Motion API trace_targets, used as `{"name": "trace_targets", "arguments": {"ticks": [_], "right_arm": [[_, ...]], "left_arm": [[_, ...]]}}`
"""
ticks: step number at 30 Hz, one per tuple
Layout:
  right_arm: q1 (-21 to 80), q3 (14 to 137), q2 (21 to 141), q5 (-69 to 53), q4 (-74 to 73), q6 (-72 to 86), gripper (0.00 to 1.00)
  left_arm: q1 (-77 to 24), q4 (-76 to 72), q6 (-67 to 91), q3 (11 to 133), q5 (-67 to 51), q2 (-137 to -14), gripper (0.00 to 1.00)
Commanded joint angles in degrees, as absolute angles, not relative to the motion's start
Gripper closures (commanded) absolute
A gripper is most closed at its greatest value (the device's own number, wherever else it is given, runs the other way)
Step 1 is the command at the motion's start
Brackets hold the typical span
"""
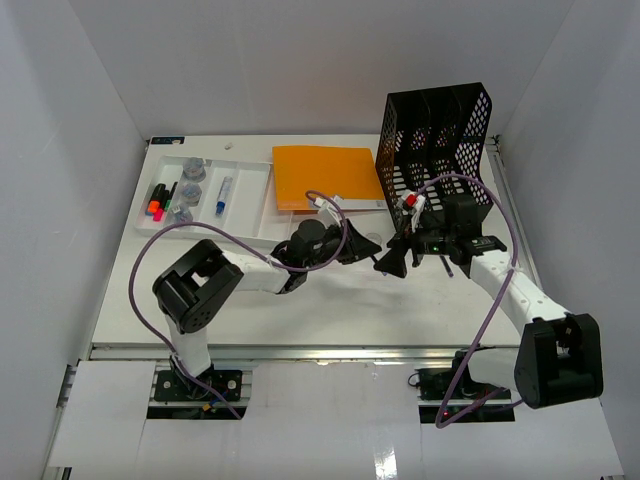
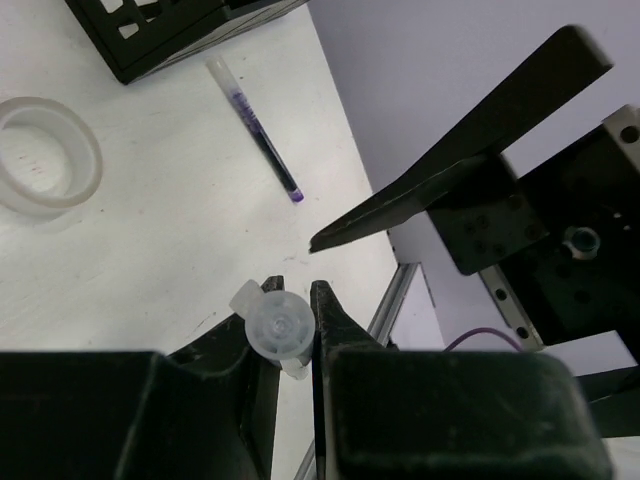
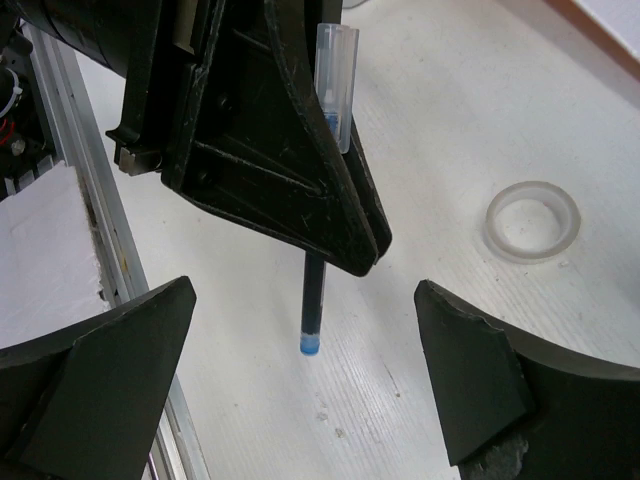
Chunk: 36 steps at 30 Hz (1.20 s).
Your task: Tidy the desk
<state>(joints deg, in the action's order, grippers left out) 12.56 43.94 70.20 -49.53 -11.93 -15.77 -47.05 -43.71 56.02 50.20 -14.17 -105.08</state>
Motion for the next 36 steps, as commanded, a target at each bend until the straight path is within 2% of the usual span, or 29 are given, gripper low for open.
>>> {"name": "trace_targets", "arguments": {"ticks": [1, 6, 13, 20, 26, 30, 34, 36], "right_arm": [[10.57, 43.51, 66.53, -49.68, -12.86, -22.04, 0.09], [6.77, 43.8, 64.72, -51.56, -16.11, -27.55, 0.1], [4.29, 44.03, 64.26, -48.47, -17.01, -29.44, 0.1], [1.46, 43.7, 64.29, -48.9, -17.04, -29.6, 0.1], [-2.45, 44.18, 66.01, -43.55, -16.52, -27.47, 0.1], [-3.88, 44.65, 67.22, -37.4, -16.4, -26.31, 0.1], [-4.57, 43.73, 67.17, -31.25, -15.3, -26.52, 0.1], [-4.57, 43.31, 67.24, -28.2, -14.89, -26.93, 0.1]], "left_arm": [[-43.02, -26.02, 46.84, 52.03, -12.66, -96.65, 1.0], [-32.27, -11.71, 37.94, 52.73, -11.68, -89.95, 1.0], [-17.09, 11.24, 18.05, 63.64, -4.73, -88.54, 1.0], [-9.27, 19.34, 7.8, 78.99, 3.77, -99.96, 1.0], [-8.79, 23.07, 4.37, 89.61, 6.02, -110.89, 0.99], [-8.7, 25.13, 3.51, 94.09, 6.85, -115.45, 0.85], [-8.7, 26.19, 3.82, 96.56, 6.83, -118.14, 0.56], [-8.7, 26.34, 4.24, 97.13, 6.7, -118.69, 0.46]]}}
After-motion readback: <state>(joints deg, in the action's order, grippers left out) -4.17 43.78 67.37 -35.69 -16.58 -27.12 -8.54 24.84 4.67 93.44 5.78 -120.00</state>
